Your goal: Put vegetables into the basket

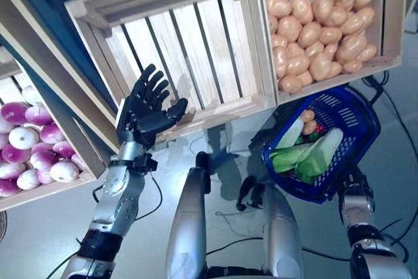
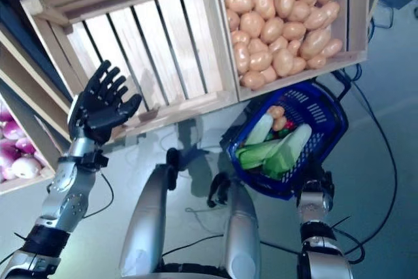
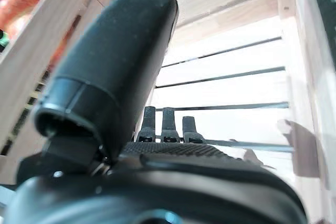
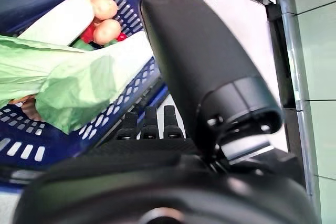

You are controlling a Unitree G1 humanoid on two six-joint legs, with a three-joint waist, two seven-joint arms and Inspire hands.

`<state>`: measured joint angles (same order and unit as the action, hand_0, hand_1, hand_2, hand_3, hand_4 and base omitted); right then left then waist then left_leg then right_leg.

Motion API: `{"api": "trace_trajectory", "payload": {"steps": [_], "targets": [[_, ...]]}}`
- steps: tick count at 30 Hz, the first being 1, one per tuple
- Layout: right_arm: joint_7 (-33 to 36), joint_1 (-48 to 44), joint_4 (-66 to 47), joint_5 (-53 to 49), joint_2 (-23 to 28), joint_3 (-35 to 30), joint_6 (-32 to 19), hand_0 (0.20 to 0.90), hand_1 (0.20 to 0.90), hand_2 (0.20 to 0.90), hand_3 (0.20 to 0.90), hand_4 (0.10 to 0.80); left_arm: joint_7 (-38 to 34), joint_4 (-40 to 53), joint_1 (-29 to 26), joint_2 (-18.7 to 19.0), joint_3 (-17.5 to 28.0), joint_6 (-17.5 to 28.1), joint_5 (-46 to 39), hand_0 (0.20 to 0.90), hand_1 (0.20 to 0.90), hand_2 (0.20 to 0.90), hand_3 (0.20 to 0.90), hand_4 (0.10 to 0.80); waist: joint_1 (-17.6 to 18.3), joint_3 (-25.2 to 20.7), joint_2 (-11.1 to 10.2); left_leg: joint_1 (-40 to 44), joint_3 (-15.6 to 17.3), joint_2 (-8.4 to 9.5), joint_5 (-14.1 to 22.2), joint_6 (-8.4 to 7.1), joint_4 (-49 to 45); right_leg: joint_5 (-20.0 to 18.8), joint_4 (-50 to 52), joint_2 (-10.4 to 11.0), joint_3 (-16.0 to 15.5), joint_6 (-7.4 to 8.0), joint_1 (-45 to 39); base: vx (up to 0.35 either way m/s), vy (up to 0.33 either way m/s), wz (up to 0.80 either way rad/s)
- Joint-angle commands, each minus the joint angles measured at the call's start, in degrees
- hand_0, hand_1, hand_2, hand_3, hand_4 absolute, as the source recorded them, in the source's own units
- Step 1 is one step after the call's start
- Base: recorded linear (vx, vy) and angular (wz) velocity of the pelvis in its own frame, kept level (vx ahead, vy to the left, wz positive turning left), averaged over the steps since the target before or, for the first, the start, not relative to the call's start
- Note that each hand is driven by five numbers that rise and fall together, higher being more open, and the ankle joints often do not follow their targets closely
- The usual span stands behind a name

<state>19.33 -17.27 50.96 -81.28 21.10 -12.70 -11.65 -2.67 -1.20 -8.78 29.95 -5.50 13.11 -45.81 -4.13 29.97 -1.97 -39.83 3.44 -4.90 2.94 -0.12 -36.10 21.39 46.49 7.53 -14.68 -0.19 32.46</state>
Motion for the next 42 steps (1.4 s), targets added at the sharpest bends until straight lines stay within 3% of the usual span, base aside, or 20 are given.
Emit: {"api": "trace_trajectory", "payload": {"steps": [1, 6, 12, 14, 19, 22, 25, 30, 36, 42], "targets": [[-3.14, 1.42, -2.72, 5.49, 3.07, -2.23, -6.48, 0.9, 0.9, 0.9, 0.9, 0.8, 4.2, 5.63, -2.36, 0.25, 3.47, 3.85, 1.17, 0.9, 0.9, 0.9, 0.9, 0.8, 0.4, -1.8, -0.27, 6.32, 2.56, 0.48, 6.34, -1.0, 1.88, -11.1, -12.1, -1.4, -0.31, -0.59, -5.17, 0.017, 0.09, -0.12], [-2.16, 6.99, -11.35, 21.88, 1.91, 2.87, -9.62, 0.9, 0.9, 0.9, 0.9, 0.8, 5.26, 3.98, 0.46, -0.5, 2.68, 3.48, 4.7, 0.9, 0.9, 0.9, 0.9, 0.8, 1.68, -6.45, -0.17, 15.9, 4.19, 1.28, 0.69, -1.68, 16.71, -14.88, -25.94, -3.31, -0.1, 0.58, -13.5, 0.034, 0.138, -0.18], [-1.81, 14.57, -23.36, 35.57, -0.91, 7.38, -8.65, 0.9, 0.9, 0.9, 0.9, 0.8, 9.52, 3.71, 5.23, -1.57, 1.41, 1.85, 9.14, 0.9, 0.9, 0.9, 0.9, 0.8, 3.43, -10.93, 0.4, 23.35, 5.46, 2.26, -2.03, -1.35, 26.27, -17.46, -33.93, -3.93, 1.15, 2.24, -19.13, 0.061, 0.135, -0.09], [-5.73, 19.04, -28.07, 40.32, -2.73, 10.16, -6.23, 0.9, 0.9, 0.9, 0.9, 0.8, 14.74, 1.71, 8.29, -2.33, -0.67, 0.07, 13.37, 0.9, 0.9, 0.9, 0.9, 0.8, 4.31, -14.16, 0.71, 28.04, 6.22, 2.32, -3.79, -1.32, 32.48, -18.73, -38.31, -3.77, 1.39, 3.42, -22.85, 0.158, 0.131, -0.06], [-11.48, 22.02, -29.47, 51.74, -0.83, 15.92, -1.17, 0.9, 0.9, 0.9, 0.9, 0.8, 20.72, -5.19, 11.64, -0.71, -5.68, -1.59, 20.79, 0.9, 0.9, 0.9, 0.9, 0.8, 5.03, -18.44, 1.64, 32.58, 7.12, 2.0, -5.32, -1.78, 38.19, -20.21, -42.71, -3.3, 1.08, 4.73, -26.53, 0.084, 0.107, -0.01], [-13.46, 21.75, -27.06, 53.38, -0.23, 18.76, 0.45, 0.9, 0.9, 0.9, 0.9, 0.8, 20.76, -10.69, 11.51, 0.04, -8.85, -1.04, 23.64, 0.9, 0.9, 0.9, 0.9, 0.8, 5.47, -20.17, 1.91, 34.29, 7.78, 1.81, -5.25, -1.91, 39.13, -20.78, -44.39, -2.82, 0.81, 5.27, -27.94, 0.054, 0.072, -0.07], [-14.47, 21.72, -25.48, 56.48, -0.04, 21.14, 1.22, 0.9, 0.9, 0.9, 0.9, 0.8, 21.53, -14.95, 11.47, -0.11, -10.88, -3.8, 22.57, 0.9, 0.9, 0.9, 0.9, 0.8, 5.86, -21.29, 2.09, 35.79, 8.15, 1.83, -4.71, -2.01, 39.01, -21.58, -46.23, -2.29, 0.72, 5.66, -29.44, 0.059, 0.07, -0.02], [-16.87, 20.84, -18.43, 61.98, -0.74, 26.66, 6.15, 0.9, 0.9, 0.9, 0.9, 0.8, 18.7, -29.11, 9.41, -3.95, -15.6, -3.64, 26.79, 0.9, 0.9, 0.9, 0.9, 0.8, 6.67, -23.59, 2.43, 38.53, 8.66, 1.78, -4.09, -2.19, 40.21, -22.32, -48.29, -1.9, 0.66, 6.35, -31.6, 0.042, 0.06, -0.08], [-17.07, 19.27, -3.72, 62.36, -2.6, 28.54, 10.27, 0.9, 0.9, 0.9, 0.9, 0.8, 13.72, -47.15, 5.98, -8.55, -16.05, -4.29, 35.07, 0.9, 0.9, 0.9, 0.9, 0.8, 7.35, -24.55, 2.22, 40.79, 9.03, 1.87, -2.98, -1.77, 39.97, -21.8, -48.34, -1.99, 1.19, 6.41, -33.18, 0.035, 0.029, -0.04], [-14.49, 18.44, 16.76, 60.95, -6.18, 23.73, 12.73, 0.9, 0.9, 0.9, 0.9, 0.8, 7.44, -64.04, 5.21, -13.1, -14.82, -6.49, 38.99, 0.9, 0.9, 0.9, 0.9, 0.8, 7.34, -25.99, 2.29, 42.93, 8.81, 1.89, -2.05, -1.22, 39.79, -21.46, -48.76, -2.25, 1.88, 6.27, -35.23, 0.053, 0.018, -0.04]]}}
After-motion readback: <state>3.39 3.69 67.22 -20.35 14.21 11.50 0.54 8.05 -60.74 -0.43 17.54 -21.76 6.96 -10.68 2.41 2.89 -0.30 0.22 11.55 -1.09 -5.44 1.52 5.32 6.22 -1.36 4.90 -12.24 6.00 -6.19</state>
